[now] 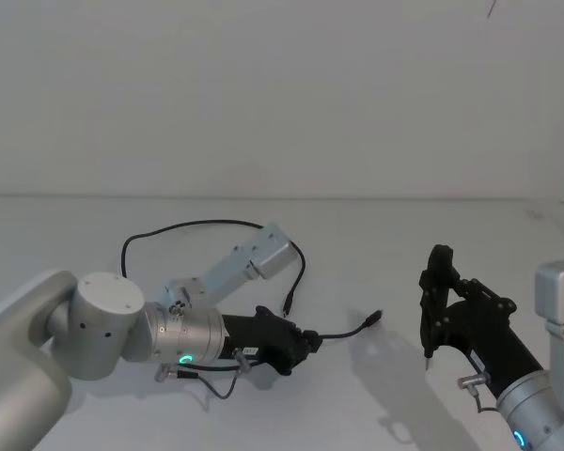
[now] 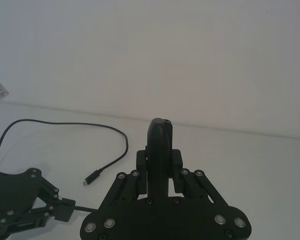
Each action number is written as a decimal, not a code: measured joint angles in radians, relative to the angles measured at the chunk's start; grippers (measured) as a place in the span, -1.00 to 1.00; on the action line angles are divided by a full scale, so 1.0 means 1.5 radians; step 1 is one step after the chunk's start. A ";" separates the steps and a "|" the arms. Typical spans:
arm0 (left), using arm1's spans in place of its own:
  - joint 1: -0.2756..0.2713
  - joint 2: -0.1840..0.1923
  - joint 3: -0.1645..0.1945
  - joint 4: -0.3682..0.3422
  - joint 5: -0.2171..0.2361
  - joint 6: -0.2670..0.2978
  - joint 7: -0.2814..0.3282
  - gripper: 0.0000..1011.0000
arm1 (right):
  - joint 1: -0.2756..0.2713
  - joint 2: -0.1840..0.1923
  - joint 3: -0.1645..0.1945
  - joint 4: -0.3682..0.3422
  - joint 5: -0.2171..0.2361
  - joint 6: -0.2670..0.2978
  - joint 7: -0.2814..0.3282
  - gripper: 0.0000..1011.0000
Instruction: Pick up the data cable with the one hand.
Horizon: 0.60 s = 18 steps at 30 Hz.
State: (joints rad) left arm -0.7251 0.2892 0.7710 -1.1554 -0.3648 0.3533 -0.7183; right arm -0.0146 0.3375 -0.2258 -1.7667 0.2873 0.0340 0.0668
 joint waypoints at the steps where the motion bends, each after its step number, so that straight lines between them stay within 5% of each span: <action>1: 0.000 0.000 -0.002 -0.002 -0.003 -0.004 -0.001 -0.92 | 0.000 0.000 0.000 0.000 0.000 0.000 0.000 -0.45; 18: -0.004 0.048 -0.015 -0.056 -0.041 -0.026 -0.064 -0.92 | 0.000 0.000 0.000 0.000 0.000 0.000 0.000 -0.45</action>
State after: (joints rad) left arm -0.7306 0.3608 0.7491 -1.2394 -0.4263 0.3141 -0.8145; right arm -0.0146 0.3375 -0.2258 -1.7668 0.2873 0.0341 0.0668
